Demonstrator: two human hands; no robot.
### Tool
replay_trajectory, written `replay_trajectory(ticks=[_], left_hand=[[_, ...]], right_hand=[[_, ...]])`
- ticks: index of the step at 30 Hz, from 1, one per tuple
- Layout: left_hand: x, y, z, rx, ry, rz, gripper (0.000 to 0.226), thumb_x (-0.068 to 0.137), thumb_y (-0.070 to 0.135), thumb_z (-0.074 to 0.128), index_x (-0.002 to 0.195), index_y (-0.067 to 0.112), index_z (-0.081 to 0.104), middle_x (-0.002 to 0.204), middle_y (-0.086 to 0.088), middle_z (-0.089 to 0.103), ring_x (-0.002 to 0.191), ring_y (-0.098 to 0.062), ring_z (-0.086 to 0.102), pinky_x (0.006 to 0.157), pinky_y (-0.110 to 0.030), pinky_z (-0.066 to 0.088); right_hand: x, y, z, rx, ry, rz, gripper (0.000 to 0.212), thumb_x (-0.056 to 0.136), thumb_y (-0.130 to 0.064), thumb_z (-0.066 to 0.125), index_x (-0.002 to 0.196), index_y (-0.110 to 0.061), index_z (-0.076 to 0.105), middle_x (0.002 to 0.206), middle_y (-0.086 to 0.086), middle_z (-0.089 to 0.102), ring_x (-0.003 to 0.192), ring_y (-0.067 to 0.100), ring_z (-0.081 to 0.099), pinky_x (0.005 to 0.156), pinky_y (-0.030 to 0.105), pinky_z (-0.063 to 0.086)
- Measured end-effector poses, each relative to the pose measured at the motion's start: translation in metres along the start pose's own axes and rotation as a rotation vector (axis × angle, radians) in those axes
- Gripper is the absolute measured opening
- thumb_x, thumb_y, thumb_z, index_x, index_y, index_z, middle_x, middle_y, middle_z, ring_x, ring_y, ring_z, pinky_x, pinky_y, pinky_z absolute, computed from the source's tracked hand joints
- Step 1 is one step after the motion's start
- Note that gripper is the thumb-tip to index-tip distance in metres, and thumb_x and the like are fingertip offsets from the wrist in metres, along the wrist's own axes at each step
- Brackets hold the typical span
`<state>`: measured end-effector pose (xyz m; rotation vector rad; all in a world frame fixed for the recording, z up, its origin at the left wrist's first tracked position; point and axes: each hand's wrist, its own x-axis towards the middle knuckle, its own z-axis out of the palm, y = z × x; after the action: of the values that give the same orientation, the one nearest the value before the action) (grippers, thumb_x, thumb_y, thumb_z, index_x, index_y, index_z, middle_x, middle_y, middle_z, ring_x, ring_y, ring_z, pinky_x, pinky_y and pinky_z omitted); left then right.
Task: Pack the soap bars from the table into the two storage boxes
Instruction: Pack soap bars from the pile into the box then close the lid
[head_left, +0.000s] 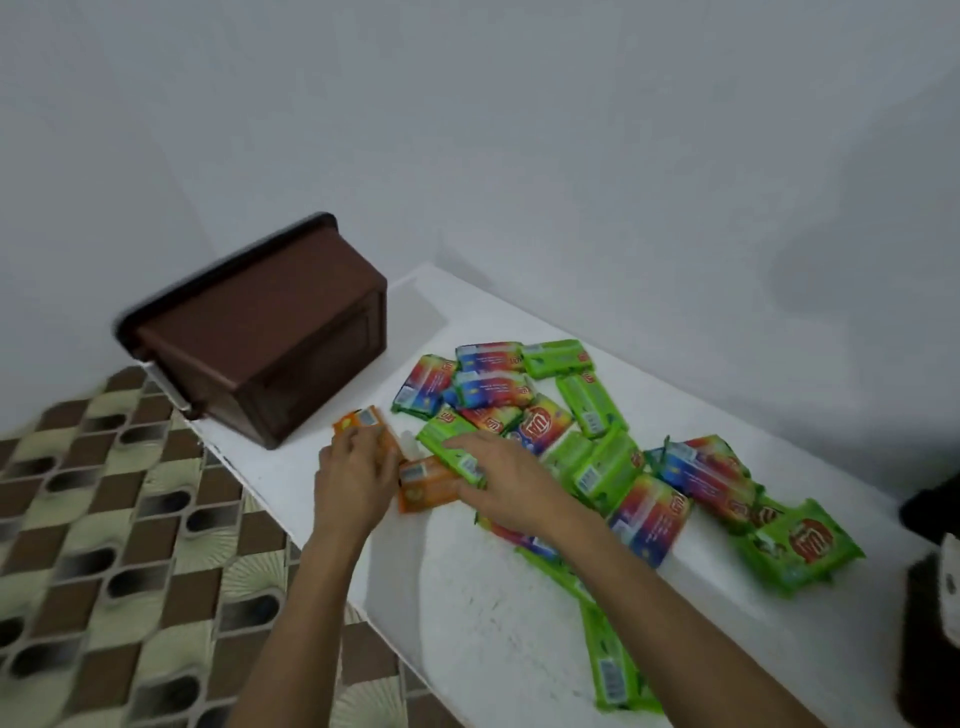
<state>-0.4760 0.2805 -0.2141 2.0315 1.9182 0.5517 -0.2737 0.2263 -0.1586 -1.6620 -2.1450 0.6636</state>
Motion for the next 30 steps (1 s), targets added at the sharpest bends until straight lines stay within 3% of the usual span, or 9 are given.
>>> replay_trajectory(ticks=[7, 11, 14, 18, 22, 25, 28, 30], left_hand=[[0.027, -0.018, 0.005, 0.099, -0.085, 0.092, 0.043, 0.097, 0.043, 0.033, 0.133, 0.032, 0.053, 0.142, -0.016, 0.035, 0.123, -0.04, 0.036, 0.098, -0.054, 0.039], [0.032, -0.022, 0.008, 0.136, -0.118, 0.111, 0.032, 0.098, 0.042, 0.042, 0.12, 0.031, 0.061, 0.14, -0.014, 0.034, 0.125, -0.036, 0.03, 0.099, -0.05, 0.04], [0.032, -0.019, 0.005, 0.147, -0.127, 0.107, 0.041, 0.093, 0.054, 0.035, 0.113, 0.029, 0.061, 0.135, -0.014, 0.038, 0.124, -0.035, 0.032, 0.094, -0.047, 0.04], [0.022, -0.015, -0.004, -0.004, -0.13, 0.049, 0.034, 0.091, 0.05, 0.054, 0.117, 0.029, 0.057, 0.142, -0.012, 0.028, 0.127, -0.035, 0.025, 0.097, -0.047, 0.04], [0.018, -0.016, -0.015, -0.152, -0.151, 0.008, 0.043, 0.082, 0.048, 0.067, 0.116, 0.032, 0.046, 0.144, -0.008, 0.025, 0.126, -0.034, 0.031, 0.098, -0.047, 0.04], [0.018, -0.018, -0.016, -0.234, -0.141, -0.009, 0.046, 0.08, 0.033, 0.069, 0.115, 0.031, 0.04, 0.136, -0.008, 0.036, 0.12, -0.033, 0.043, 0.092, -0.043, 0.045], [0.011, -0.013, -0.015, -0.267, -0.111, 0.012, 0.04, 0.086, 0.016, 0.058, 0.12, 0.027, 0.041, 0.114, -0.003, 0.051, 0.089, -0.03, 0.057, 0.072, -0.035, 0.044], [0.008, -0.006, -0.019, -0.328, -0.052, -0.041, 0.03, 0.092, 0.011, 0.049, 0.117, 0.025, 0.045, 0.085, 0.0, 0.059, 0.068, -0.025, 0.059, 0.059, -0.03, 0.043]], right_hand=[[0.044, -0.008, 0.03, -0.327, -0.222, -0.138, 0.047, 0.086, -0.034, 0.06, 0.132, -0.022, 0.053, 0.126, 0.001, 0.06, 0.106, 0.028, 0.058, 0.088, 0.042, 0.049], [0.055, -0.014, 0.033, -0.504, -0.273, -0.191, 0.053, 0.085, -0.035, 0.064, 0.132, -0.017, 0.048, 0.115, 0.004, 0.055, 0.095, 0.028, 0.061, 0.077, 0.042, 0.054], [0.056, -0.018, 0.032, -0.558, -0.293, -0.193, 0.05, 0.083, -0.032, 0.066, 0.127, -0.013, 0.05, 0.114, 0.006, 0.051, 0.091, 0.028, 0.061, 0.071, 0.038, 0.051], [0.051, -0.019, 0.027, -0.532, -0.323, -0.171, 0.06, 0.077, -0.035, 0.07, 0.128, -0.012, 0.048, 0.12, 0.006, 0.045, 0.095, 0.027, 0.058, 0.076, 0.038, 0.05], [0.042, -0.014, 0.011, -0.304, -0.296, -0.101, 0.076, 0.073, -0.04, 0.074, 0.134, -0.021, 0.034, 0.125, 0.0, 0.04, 0.102, 0.02, 0.052, 0.082, 0.036, 0.049], [0.026, -0.007, -0.002, 0.048, -0.222, 0.047, 0.07, 0.077, -0.032, 0.073, 0.132, -0.026, 0.031, 0.12, -0.008, 0.038, 0.105, 0.017, 0.05, 0.084, 0.038, 0.051], [0.009, 0.002, -0.007, 0.437, -0.064, 0.166, 0.05, 0.081, -0.009, 0.07, 0.117, -0.03, 0.041, 0.12, -0.003, 0.048, 0.103, 0.018, 0.06, 0.079, 0.036, 0.059], [-0.001, 0.009, -0.011, 0.626, 0.041, 0.263, 0.043, 0.085, 0.004, 0.059, 0.107, -0.031, 0.048, 0.117, 0.003, 0.056, 0.099, 0.022, 0.066, 0.073, 0.045, 0.061]])
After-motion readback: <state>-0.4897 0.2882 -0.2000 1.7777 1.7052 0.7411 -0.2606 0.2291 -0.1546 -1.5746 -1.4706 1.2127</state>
